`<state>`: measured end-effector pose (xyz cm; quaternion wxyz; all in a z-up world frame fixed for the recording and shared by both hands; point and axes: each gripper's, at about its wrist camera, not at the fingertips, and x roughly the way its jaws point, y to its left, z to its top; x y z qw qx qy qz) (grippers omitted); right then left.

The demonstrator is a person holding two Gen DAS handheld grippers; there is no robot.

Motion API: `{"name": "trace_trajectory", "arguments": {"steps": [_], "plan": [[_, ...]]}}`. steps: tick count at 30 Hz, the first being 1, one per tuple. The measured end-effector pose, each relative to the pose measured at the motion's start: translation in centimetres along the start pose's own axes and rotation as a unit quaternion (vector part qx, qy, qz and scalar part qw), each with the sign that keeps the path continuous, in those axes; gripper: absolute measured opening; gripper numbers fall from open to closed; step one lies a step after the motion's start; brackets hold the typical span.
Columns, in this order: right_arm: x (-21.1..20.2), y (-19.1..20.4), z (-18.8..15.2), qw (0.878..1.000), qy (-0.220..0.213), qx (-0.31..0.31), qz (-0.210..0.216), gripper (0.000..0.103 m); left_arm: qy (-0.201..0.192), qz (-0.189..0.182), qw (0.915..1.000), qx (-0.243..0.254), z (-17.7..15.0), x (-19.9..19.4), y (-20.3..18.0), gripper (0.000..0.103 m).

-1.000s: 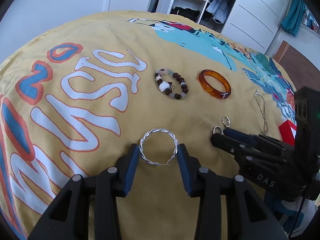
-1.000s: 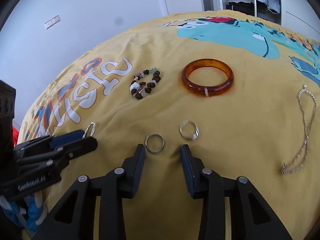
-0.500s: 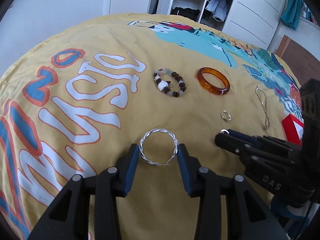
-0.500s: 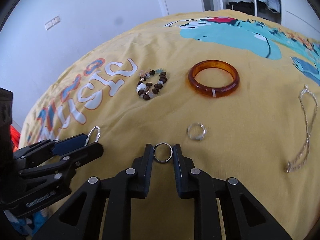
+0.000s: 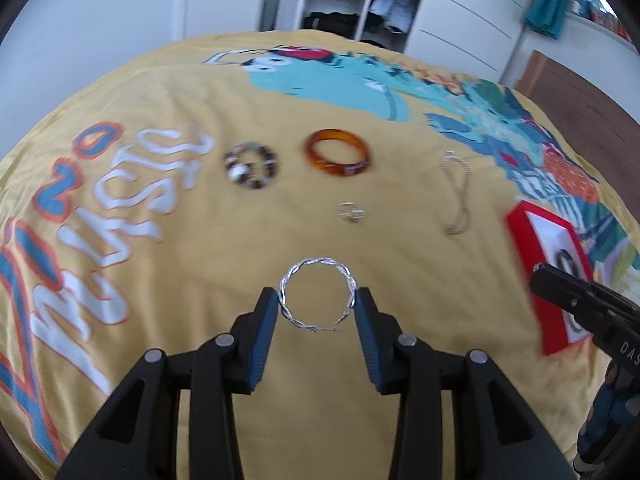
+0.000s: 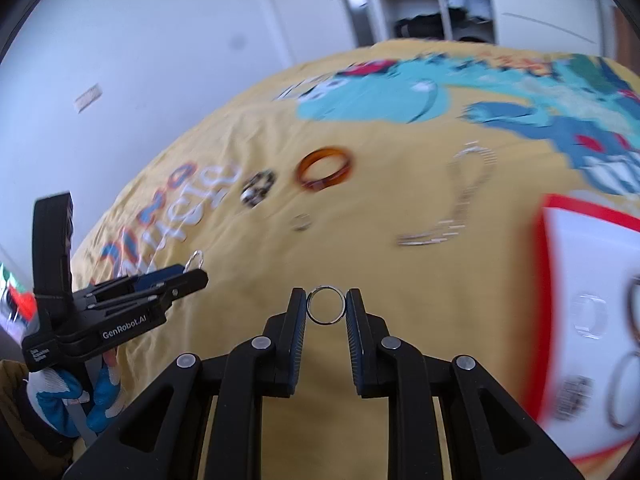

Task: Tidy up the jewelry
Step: 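Carry hoop and ring into the red box and open both tools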

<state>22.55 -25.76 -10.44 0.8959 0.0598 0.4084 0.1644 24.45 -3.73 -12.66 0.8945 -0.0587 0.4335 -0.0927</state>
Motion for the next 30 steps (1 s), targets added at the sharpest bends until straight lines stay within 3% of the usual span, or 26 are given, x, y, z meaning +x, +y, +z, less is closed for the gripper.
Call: {"name": "trace_trajectory", "arguments": {"steps": [9, 16, 22, 30], "plan": [[-6.8, -11.2, -0.7, 0.995, -0.016, 0.048, -0.084, 0.020, -0.006, -0.095, 0.9924, 0.079, 2.7, 0.1, -12.9, 0.037], [-7.4, -19.0, -0.1, 0.990, -0.008, 0.084, -0.116, 0.020, 0.006, -0.138, 0.9796, 0.146, 4.4, 3.2, -23.5, 0.037], [-5.1, -22.4, 0.3, 0.987, 0.019, 0.086, -0.131, 0.020, 0.047, -0.120, 0.9780, 0.164, 4.4, 8.4, -28.1, 0.037], [-2.8, -25.0, -0.3, 0.985, 0.042, 0.092, -0.142, 0.020, 0.075, -0.077, 0.9756, 0.192, 3.8, 12.5, -29.9, 0.037]]}}
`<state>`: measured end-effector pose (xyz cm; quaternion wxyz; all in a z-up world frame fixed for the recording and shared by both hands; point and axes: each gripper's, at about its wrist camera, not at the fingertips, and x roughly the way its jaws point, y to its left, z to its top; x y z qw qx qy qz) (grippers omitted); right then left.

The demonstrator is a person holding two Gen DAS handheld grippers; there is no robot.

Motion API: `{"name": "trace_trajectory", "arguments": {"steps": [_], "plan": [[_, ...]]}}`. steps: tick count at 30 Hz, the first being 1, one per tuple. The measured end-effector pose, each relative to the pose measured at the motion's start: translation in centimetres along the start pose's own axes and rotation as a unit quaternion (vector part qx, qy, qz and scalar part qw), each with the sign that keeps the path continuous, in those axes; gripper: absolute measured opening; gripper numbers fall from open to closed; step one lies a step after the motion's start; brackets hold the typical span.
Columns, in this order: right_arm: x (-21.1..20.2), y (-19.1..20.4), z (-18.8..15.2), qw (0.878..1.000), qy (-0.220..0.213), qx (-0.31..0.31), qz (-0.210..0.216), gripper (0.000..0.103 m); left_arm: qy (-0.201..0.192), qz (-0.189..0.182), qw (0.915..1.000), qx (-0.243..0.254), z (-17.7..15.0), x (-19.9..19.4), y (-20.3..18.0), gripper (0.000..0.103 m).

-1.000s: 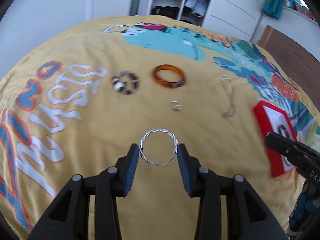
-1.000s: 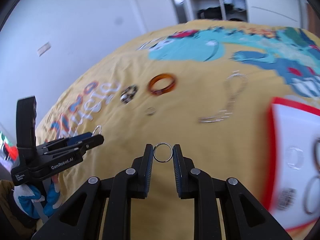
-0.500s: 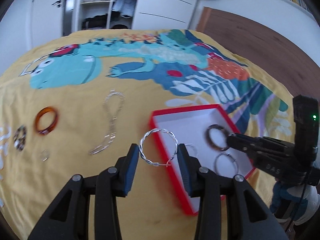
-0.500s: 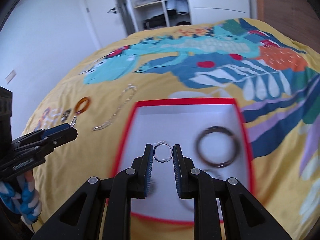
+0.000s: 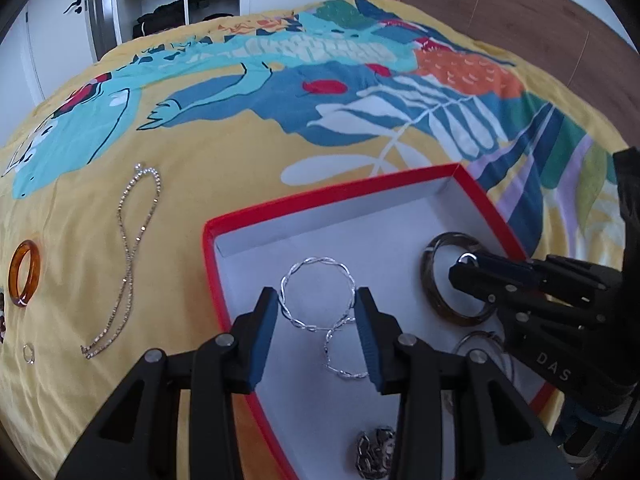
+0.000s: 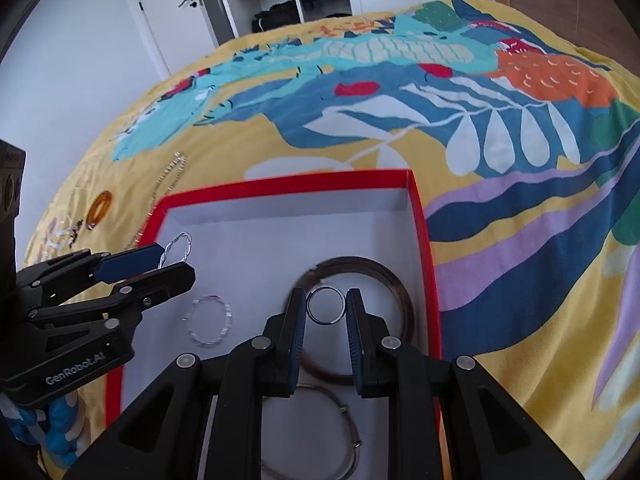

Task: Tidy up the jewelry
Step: 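Carry hoop and ring into the red box and open both tools, then withdraw both tools from the box toward the beaded bracelet and ring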

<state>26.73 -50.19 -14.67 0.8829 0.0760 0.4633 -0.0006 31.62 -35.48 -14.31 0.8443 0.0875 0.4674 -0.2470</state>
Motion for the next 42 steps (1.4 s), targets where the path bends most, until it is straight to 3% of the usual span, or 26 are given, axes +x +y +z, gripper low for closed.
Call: {"name": "trace_trajectory", "arguments": {"steps": [8, 18, 23, 30, 42], "plan": [[1.3, 0.8, -0.1, 0.998, 0.013, -0.050, -0.032, 0.020, 0.011, 0.019, 0.9995, 0.022, -0.1, 1.8, -0.9, 0.037], [1.4, 1.7, -0.4, 0.992, 0.033, -0.113, -0.041, 0.021, 0.019, 0.031, 0.9987, 0.036, -0.3, 2.3, -1.1, 0.038], [-0.1, 1.5, -0.4, 0.994, 0.021, -0.100, -0.035, 0.035, 0.006, 0.002, 0.9998, 0.020, -0.3, 1.2, -0.8, 0.038], [-5.4, 1.2, -0.4, 0.997, -0.021, -0.068, -0.042, 0.036, -0.038, -0.017, 0.9991, 0.003, 0.2, -4.0, -0.2, 0.038], [-16.2, 8.4, -0.2, 0.992, -0.111, -0.053, -0.007, 0.044, -0.083, 0.031, 0.9960, -0.014, -1.6, -15.7, 5.3, 0.038]]}}
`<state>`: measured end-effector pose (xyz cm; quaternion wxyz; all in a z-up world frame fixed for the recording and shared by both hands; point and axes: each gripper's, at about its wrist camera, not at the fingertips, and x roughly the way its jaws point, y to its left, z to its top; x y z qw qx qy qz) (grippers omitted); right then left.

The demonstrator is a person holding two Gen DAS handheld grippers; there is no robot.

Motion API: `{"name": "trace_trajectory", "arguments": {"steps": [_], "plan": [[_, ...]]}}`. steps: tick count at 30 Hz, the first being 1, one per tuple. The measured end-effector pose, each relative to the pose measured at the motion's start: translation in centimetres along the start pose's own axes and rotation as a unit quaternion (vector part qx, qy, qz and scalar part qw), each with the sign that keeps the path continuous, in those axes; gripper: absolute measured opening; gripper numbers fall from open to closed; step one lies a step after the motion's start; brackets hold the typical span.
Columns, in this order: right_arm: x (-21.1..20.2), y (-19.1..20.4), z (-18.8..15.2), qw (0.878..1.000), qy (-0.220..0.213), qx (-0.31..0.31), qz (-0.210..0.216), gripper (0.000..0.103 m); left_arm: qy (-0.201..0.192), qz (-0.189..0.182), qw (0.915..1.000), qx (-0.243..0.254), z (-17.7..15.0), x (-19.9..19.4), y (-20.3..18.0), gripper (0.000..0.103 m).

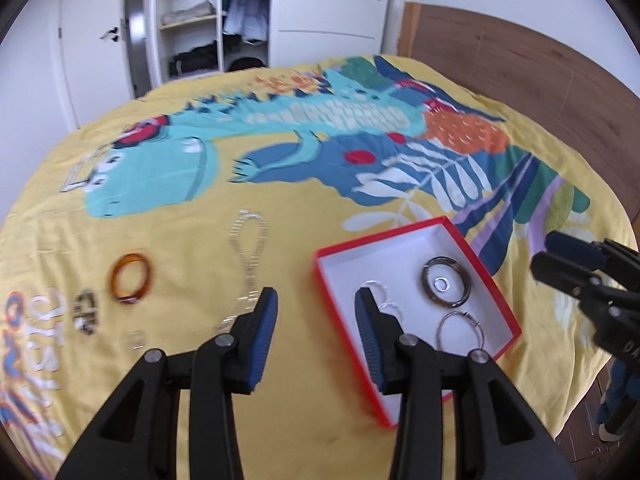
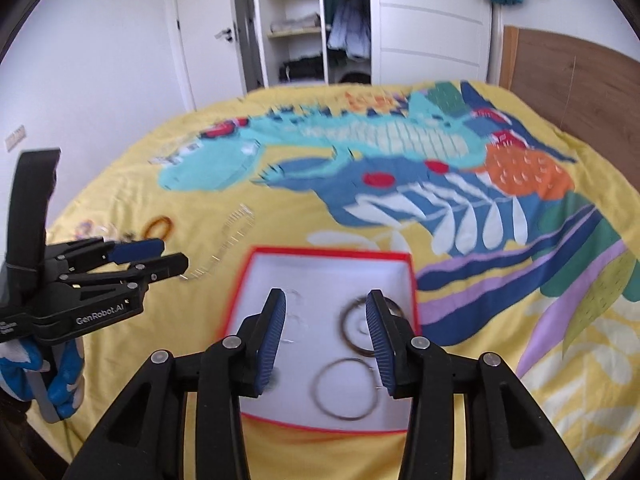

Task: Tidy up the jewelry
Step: 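Withdraw both tools from the box toward the beaded bracelet and ring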

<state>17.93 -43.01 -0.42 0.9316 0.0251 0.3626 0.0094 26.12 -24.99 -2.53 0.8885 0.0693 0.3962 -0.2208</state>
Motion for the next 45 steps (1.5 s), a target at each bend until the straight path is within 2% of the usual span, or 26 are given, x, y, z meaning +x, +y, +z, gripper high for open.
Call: {"name": "trace_trajectory", "arguments": {"steps": [5, 11, 19, 28, 45], "plan": [[-3.0, 4.2, 0.7, 1.000, -0.025, -0.010, 0.015, 0.046, -0.013, 0.024, 0.9995, -0.019, -1.4, -4.5, 3.9, 0.038], [-4.6, 8.6, 0.8, 0.999, -0.039, -0.015, 0.032, 0.046, -0.020, 0.055, 0.9971, -0.047, -4.1, -8.4, 9.7, 0.040], [-4.2, 13.1, 0.7, 0.997, -0.040, -0.024, 0.053, 0.046, -0.015, 0.107, 0.9889, -0.102, -8.2, -10.7, 17.9, 0.040], [-1.0, 15.9, 0.1, 0.997, -0.015, -0.030, 0.068, 0.046, 0.005, 0.132, 0.9785, -0.159, -11.5, -9.2, 23.2, 0.040], [7.9, 16.5, -1.9, 0.995, 0.044, -0.015, 0.090, 0.046, 0.040, 0.132, 0.9707, -0.196, -12.8, -2.4, 25.9, 0.040]]}}
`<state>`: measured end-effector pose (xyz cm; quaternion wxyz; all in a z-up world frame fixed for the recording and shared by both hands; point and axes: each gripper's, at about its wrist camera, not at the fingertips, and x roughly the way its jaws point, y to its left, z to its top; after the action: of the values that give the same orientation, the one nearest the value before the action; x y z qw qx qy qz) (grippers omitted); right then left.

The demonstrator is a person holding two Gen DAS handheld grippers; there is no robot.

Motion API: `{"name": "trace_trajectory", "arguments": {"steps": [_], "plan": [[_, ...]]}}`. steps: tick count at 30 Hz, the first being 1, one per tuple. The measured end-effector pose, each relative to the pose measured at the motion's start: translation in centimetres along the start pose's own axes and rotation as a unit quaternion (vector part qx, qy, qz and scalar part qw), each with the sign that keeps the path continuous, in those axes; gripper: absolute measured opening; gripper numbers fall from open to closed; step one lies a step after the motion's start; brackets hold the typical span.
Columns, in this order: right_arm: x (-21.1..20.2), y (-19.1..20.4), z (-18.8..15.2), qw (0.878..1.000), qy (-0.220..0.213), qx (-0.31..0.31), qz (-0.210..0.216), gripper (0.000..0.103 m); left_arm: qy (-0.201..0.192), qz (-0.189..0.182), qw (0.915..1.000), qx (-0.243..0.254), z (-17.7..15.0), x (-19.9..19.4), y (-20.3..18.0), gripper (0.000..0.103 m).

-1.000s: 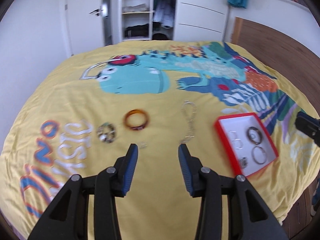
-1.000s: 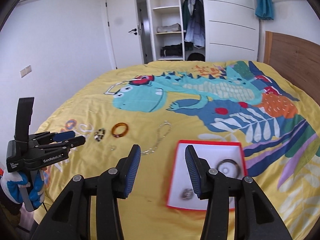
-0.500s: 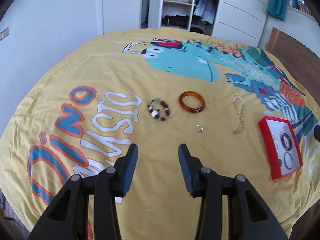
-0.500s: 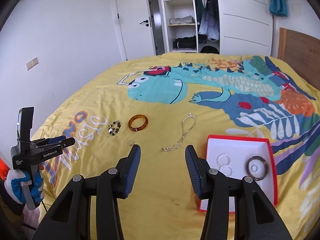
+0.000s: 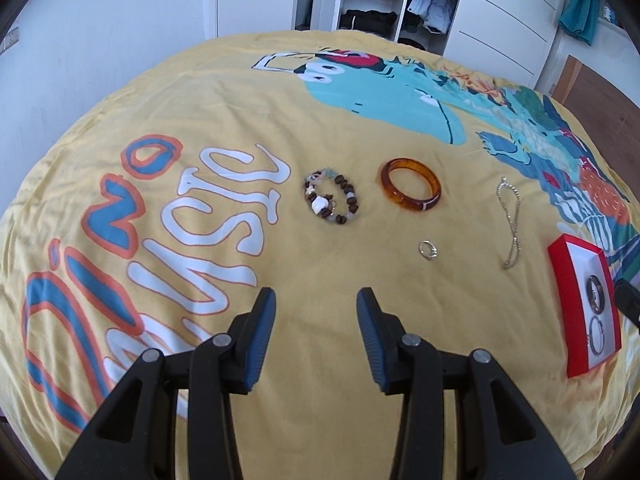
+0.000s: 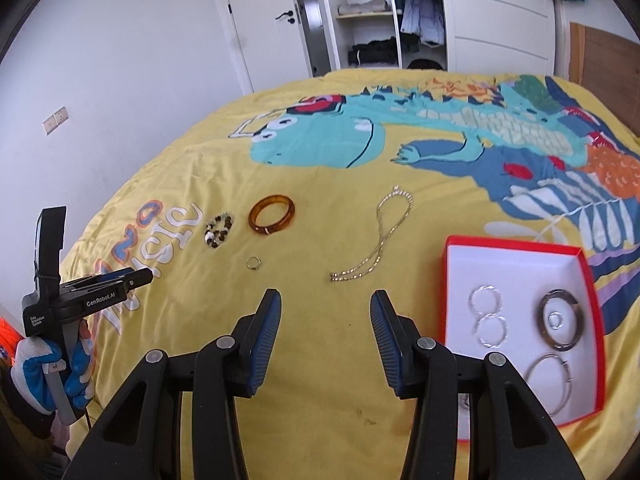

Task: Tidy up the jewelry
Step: 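Withdraw both tools from the box toward the beaded bracelet and ring, then grasp the wooden-bead bracelet with the left tool while the right tool grasps the silver stone ring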

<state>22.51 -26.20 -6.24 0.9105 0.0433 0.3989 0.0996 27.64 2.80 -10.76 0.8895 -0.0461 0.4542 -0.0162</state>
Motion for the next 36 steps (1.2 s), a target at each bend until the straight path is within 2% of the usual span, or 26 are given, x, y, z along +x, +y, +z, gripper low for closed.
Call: {"name": "trace_trajectory", "arguments": {"steps": [9, 21, 29, 36], "plan": [[5.1, 0.7, -0.3, 0.999, 0.027, -0.007, 0.026, 0.046, 0.013, -0.009, 0.9998, -0.014, 1.1, 3.9, 0.2, 0.040], [10.9, 3.3, -0.1, 0.995, 0.052, -0.044, 0.067, 0.046, 0.029, -0.048, 0.9981, -0.026, 4.8, 9.6, 0.2, 0.040], [14.2, 4.4, 0.2, 0.992, 0.064, -0.060, 0.088, 0.046, 0.035, -0.033, 0.9988, -0.011, 5.9, 13.1, -0.6, 0.040], [17.0, 6.1, 0.8, 0.989, 0.069, -0.081, 0.106, 0.044, 0.022, -0.044, 0.9986, -0.021, 6.7, 14.1, 0.2, 0.039]]}}
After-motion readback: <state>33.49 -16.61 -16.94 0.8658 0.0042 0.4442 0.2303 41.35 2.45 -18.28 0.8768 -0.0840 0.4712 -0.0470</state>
